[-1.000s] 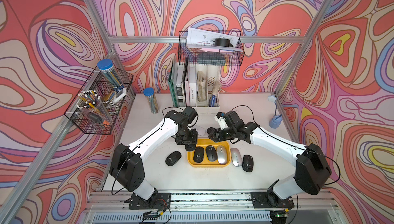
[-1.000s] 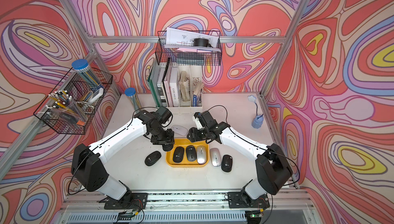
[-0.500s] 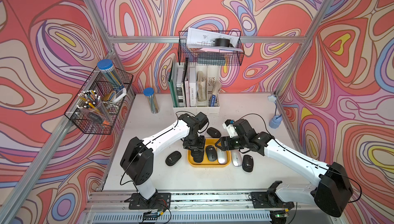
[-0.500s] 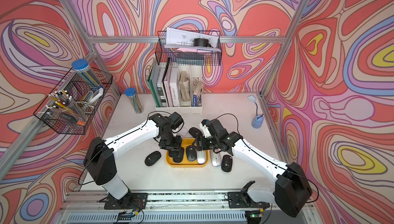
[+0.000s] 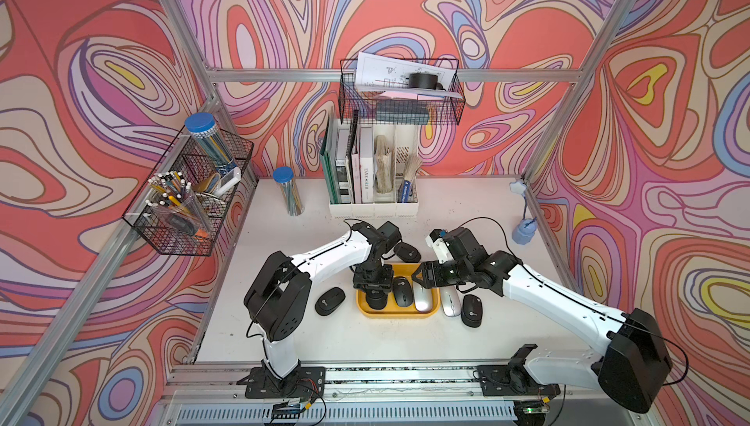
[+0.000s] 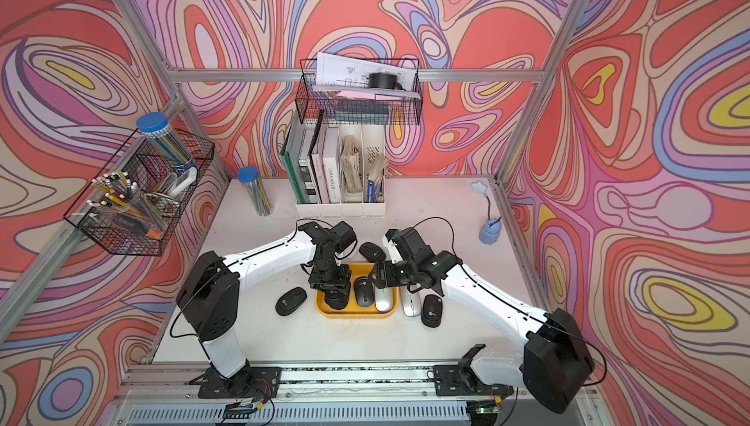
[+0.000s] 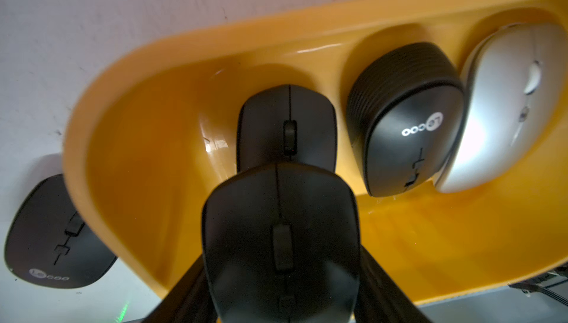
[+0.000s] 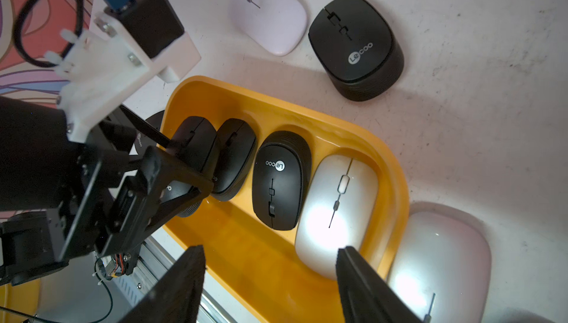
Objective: Put the mouse in the storage box
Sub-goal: Place the mouse in the storage box.
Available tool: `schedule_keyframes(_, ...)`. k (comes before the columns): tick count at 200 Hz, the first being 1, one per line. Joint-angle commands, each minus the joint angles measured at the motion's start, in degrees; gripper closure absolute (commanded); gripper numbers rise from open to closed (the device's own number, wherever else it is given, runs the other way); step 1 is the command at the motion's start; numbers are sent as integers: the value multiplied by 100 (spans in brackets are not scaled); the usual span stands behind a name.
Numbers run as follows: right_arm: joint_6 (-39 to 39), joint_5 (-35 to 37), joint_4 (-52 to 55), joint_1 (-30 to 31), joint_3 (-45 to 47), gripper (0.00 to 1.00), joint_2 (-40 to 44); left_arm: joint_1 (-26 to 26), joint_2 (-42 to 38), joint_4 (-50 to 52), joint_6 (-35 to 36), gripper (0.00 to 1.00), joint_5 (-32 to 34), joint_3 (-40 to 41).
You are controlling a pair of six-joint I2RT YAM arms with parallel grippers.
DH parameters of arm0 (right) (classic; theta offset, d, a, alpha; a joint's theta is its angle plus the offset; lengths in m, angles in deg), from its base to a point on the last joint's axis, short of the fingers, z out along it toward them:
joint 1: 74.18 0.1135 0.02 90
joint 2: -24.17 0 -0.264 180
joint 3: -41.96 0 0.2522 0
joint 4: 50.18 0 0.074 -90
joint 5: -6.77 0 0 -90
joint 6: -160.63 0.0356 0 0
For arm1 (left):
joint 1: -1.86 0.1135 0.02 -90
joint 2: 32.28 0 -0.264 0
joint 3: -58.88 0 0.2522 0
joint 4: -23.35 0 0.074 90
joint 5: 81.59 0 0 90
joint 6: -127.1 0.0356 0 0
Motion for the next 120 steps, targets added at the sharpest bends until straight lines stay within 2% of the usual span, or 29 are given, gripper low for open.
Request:
schedule_keyframes(1,-87,110,79,22,36,30,9,-23,192,173,-27,38,280,-166)
schedule_keyframes(78,-137,151,94,20,32,29,-42,-28,461,364,-18,33,641,-489)
schedule_keyframes(120,-202,199,178,16,-48,29,-73,-28,596,344,37,31,630,-550)
